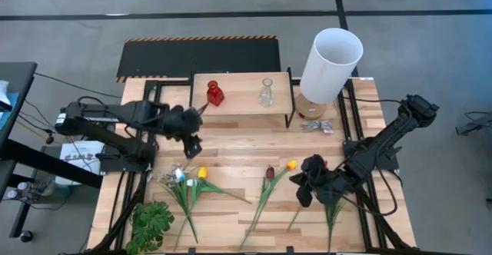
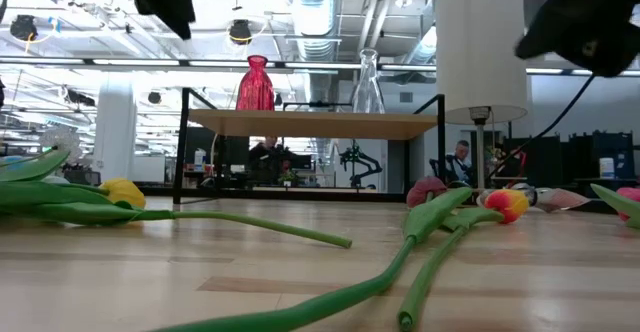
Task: Pick and place flowers into a vace then onto a shelf
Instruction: Put the violet flowers into the red vase on the shelf
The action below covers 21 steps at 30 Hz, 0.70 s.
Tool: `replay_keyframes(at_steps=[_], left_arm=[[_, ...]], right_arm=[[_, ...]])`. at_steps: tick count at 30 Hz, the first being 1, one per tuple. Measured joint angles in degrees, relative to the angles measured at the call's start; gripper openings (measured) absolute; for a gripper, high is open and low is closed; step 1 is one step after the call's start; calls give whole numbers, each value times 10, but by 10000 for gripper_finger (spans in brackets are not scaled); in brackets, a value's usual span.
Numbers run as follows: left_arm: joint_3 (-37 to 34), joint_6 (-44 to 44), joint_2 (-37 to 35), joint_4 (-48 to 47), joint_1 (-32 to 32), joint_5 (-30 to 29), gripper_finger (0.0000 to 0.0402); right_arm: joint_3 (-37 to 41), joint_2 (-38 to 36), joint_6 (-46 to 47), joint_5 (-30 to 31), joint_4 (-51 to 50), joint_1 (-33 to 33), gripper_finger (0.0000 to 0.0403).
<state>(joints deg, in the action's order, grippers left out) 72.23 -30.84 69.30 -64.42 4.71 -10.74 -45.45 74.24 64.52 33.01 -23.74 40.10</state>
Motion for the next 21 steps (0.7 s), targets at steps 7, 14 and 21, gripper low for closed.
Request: replay_keyframes(at_steps=[7, 14, 21], left_arm=[[0, -97, 2, 1, 83, 4, 167], [0, -153, 2, 1, 132, -33, 162], [0, -175, 2, 1, 150, -80, 162]], right_arm=[[0, 0, 93, -164, -35, -11, 0], [0, 0, 268, -225, -73, 44, 0], [-40, 0, 442, -226, -120, 135, 0]])
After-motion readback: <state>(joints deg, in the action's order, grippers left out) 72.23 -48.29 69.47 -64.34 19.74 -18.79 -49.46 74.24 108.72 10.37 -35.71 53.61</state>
